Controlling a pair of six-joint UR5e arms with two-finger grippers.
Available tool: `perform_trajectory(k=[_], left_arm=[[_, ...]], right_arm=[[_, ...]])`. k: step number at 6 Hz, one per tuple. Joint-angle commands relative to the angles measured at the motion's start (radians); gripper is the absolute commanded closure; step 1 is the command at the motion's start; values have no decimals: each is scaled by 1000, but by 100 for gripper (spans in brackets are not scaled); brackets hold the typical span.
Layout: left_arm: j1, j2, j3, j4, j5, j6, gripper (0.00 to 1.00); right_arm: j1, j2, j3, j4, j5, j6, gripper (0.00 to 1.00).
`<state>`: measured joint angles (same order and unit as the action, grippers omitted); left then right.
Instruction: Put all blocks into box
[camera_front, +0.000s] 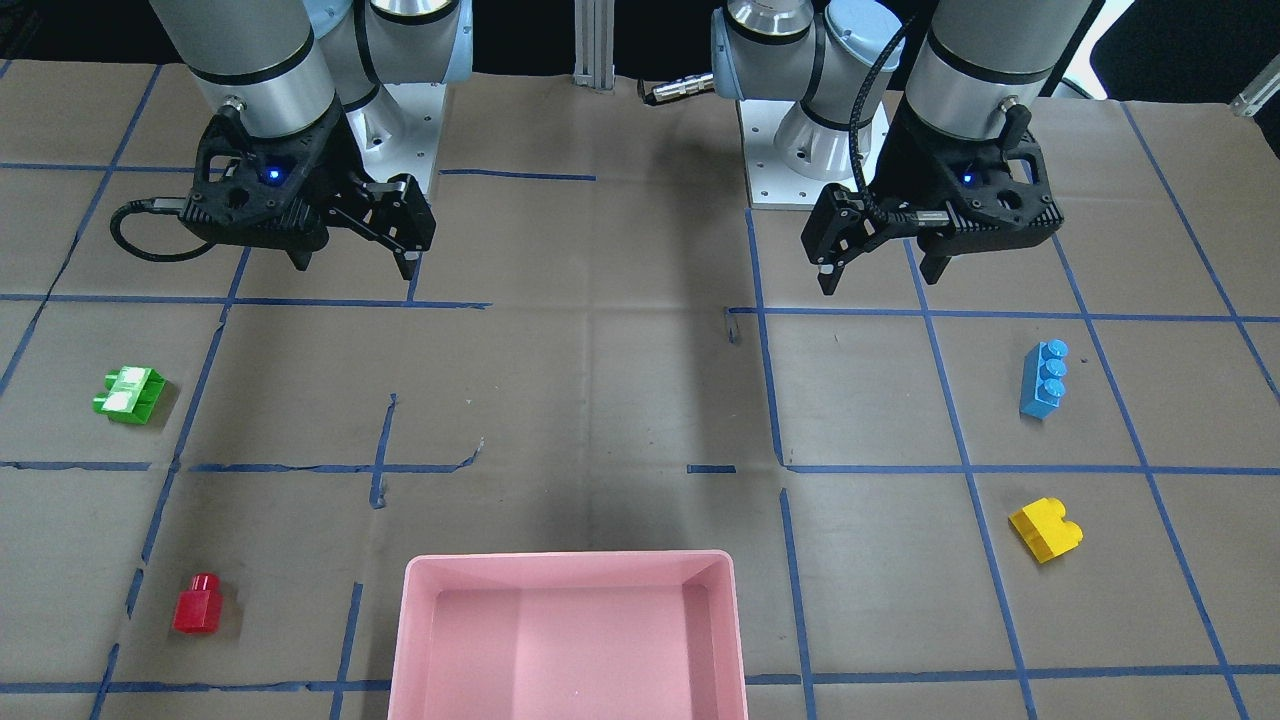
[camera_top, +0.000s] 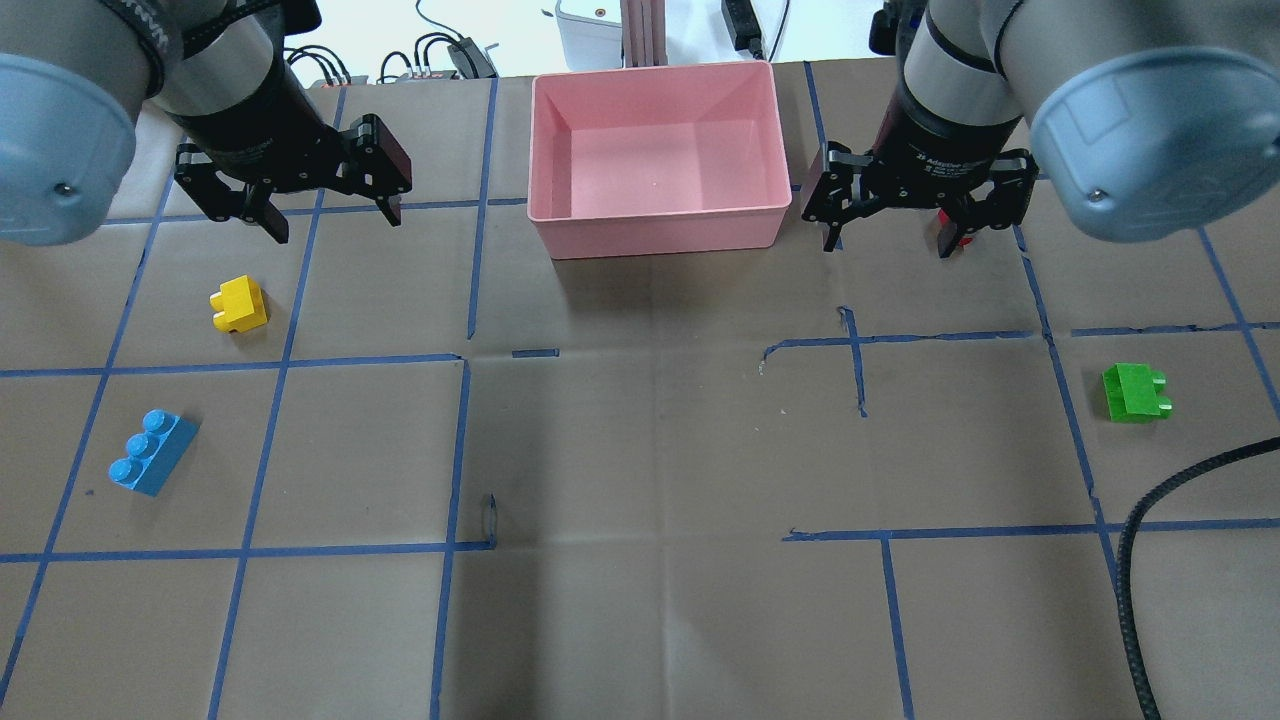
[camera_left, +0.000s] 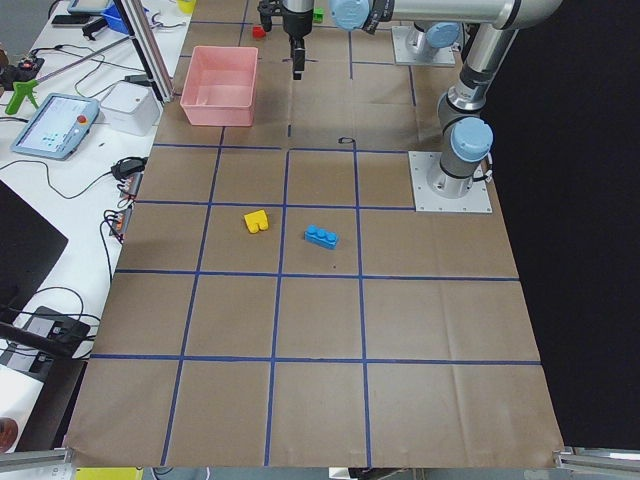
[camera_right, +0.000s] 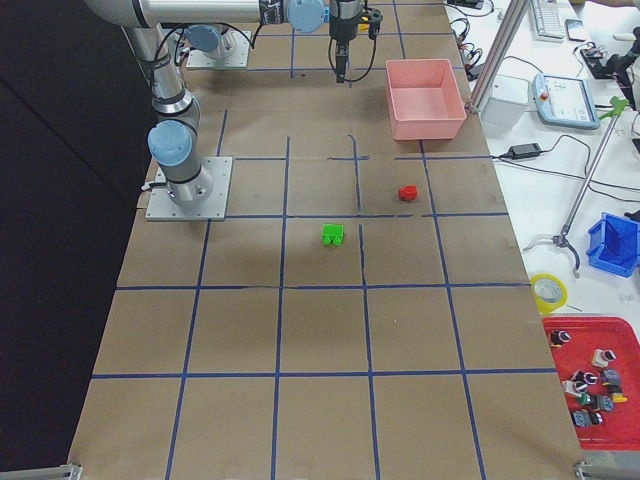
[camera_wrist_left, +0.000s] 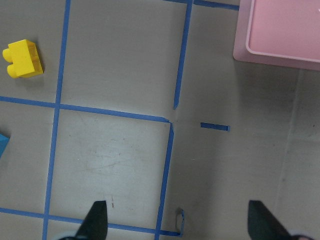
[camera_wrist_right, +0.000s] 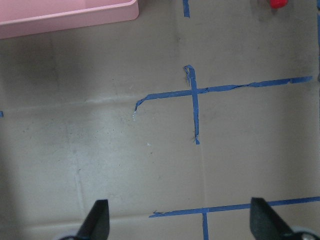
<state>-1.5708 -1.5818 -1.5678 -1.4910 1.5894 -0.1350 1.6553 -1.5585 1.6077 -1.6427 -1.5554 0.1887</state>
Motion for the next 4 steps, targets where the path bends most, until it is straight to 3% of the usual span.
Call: perform_trajectory(k=[1, 4], left_arm=[[-2, -3, 0, 0, -2, -2, 0], [-2, 3, 0, 0, 0, -2, 0]], right_arm=[[0, 3, -2, 7, 0, -2, 0], [0, 5, -3, 14, -2, -5, 0]])
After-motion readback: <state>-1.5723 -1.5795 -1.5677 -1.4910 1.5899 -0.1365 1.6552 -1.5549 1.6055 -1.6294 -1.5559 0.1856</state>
